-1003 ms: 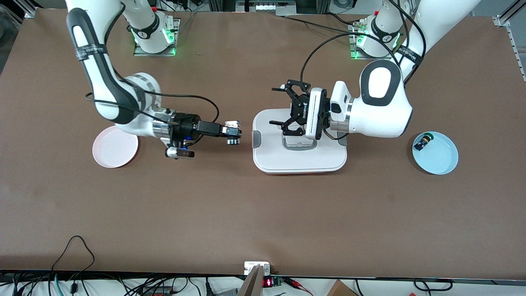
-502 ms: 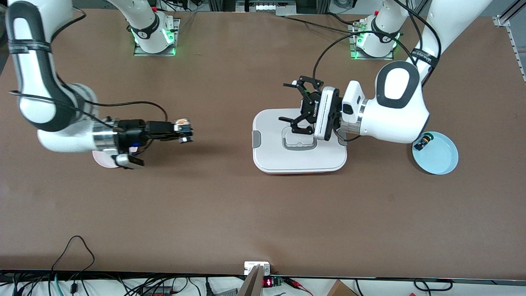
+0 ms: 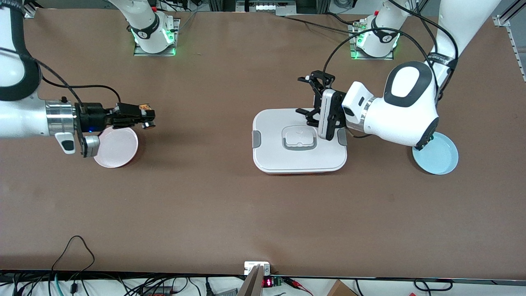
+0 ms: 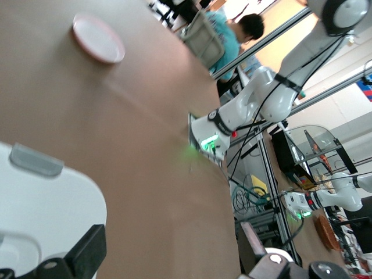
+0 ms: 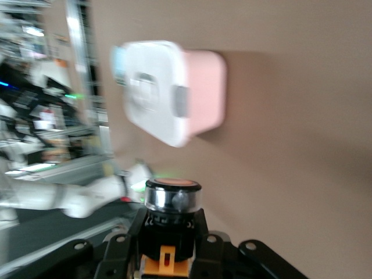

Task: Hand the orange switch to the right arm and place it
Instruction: 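Open the left gripper and pull the switch away with the right gripper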

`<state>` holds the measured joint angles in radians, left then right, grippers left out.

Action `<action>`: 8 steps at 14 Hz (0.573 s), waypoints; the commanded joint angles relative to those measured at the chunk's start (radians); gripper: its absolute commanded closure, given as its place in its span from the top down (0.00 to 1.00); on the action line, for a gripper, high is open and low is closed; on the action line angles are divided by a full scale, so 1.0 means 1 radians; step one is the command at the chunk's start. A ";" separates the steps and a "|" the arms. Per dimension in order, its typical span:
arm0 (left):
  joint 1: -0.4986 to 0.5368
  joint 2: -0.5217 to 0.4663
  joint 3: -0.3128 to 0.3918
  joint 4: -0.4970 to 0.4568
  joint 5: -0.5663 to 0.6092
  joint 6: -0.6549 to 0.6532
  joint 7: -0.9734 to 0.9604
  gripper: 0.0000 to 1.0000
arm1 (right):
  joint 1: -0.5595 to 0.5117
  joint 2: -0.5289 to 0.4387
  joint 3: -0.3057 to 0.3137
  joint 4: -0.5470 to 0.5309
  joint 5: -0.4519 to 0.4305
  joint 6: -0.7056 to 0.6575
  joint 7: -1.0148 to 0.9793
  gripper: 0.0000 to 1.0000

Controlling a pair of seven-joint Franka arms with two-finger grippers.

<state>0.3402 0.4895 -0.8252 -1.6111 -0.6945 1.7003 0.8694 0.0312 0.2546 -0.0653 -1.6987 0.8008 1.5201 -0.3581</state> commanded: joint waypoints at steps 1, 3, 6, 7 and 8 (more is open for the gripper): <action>0.002 -0.012 0.001 0.071 0.119 -0.057 -0.230 1.00 | 0.019 -0.052 -0.007 -0.010 -0.196 0.076 0.013 0.00; -0.015 -0.009 0.001 0.118 0.232 -0.068 -0.408 1.00 | 0.042 -0.054 -0.007 -0.015 -0.361 0.152 0.014 0.00; -0.062 -0.012 -0.002 0.201 0.440 -0.118 -0.685 1.00 | 0.064 -0.034 -0.007 -0.064 -0.576 0.302 0.019 0.00; -0.072 -0.012 -0.002 0.218 0.528 -0.158 -0.725 1.00 | 0.062 -0.022 -0.007 -0.088 -0.616 0.355 0.021 0.00; -0.070 -0.019 -0.002 0.223 0.621 -0.195 -0.757 1.00 | 0.062 -0.017 -0.007 -0.129 -0.662 0.423 0.022 0.00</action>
<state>0.2860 0.4871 -0.8326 -1.4253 -0.2118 1.5744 0.1987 0.0854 0.2332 -0.0657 -1.7640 0.2120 1.8460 -0.3486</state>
